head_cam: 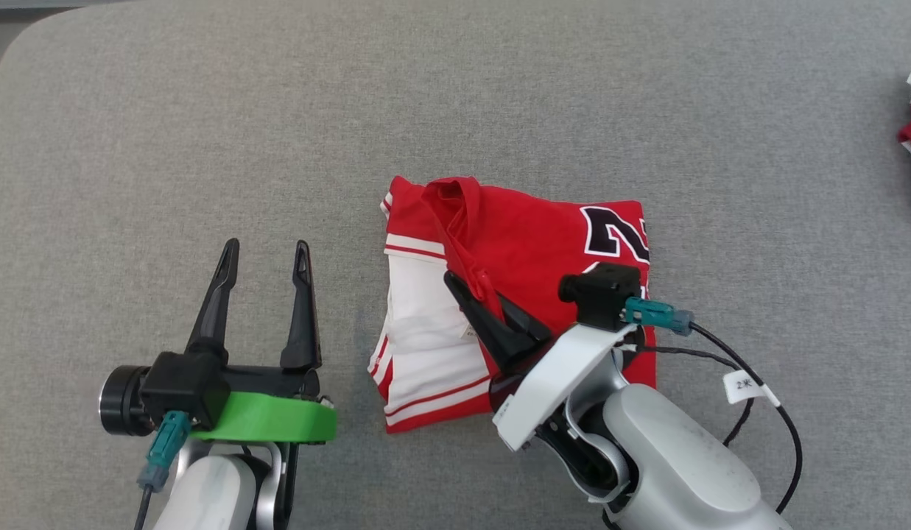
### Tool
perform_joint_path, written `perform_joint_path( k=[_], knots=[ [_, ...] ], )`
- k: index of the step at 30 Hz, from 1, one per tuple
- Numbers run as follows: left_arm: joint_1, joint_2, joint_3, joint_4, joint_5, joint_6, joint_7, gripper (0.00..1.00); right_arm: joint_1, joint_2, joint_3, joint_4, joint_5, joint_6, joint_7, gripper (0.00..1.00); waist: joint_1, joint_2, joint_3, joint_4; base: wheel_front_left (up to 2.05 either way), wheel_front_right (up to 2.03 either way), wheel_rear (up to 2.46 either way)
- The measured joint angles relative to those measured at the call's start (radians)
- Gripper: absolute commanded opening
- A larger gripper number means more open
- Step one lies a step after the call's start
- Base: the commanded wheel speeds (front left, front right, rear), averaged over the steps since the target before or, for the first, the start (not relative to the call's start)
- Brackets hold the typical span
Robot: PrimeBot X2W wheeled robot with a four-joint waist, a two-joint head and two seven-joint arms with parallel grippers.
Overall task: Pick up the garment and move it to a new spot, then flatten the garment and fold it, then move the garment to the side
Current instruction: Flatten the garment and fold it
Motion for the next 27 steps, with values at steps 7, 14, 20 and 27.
perform_joint_path(
  k=[7,14,20,27],
  knots=[
    [-0.019,-0.011,0.001,0.019,0.000,-0.013,0.000,1.00,-0.107,0.000,0.141,0.132,0.075,0.000,-0.097,0.79,0.0000,0.0000,0.037,0.031,0.00,0.00,0.00],
    [-0.022,-0.018,0.012,0.024,0.006,-0.016,-0.001,1.00,-0.193,0.001,0.195,0.160,0.028,0.000,-0.198,1.00,0.0000,0.0000,0.044,0.027,0.00,0.00,0.00],
    [-0.017,-0.016,0.033,0.023,0.014,-0.016,-0.001,1.00,-0.203,-0.026,-0.005,0.044,-0.144,0.000,-0.213,1.00,0.0000,0.0000,0.033,-0.003,0.00,0.00,0.00],
    [0.007,0.000,0.061,0.024,0.016,-0.011,-0.001,1.00,-0.014,-0.133,-0.327,-0.107,-0.279,0.000,-0.214,1.00,0.0000,0.0000,0.002,-0.045,0.00,0.00,0.00]
  ],
)
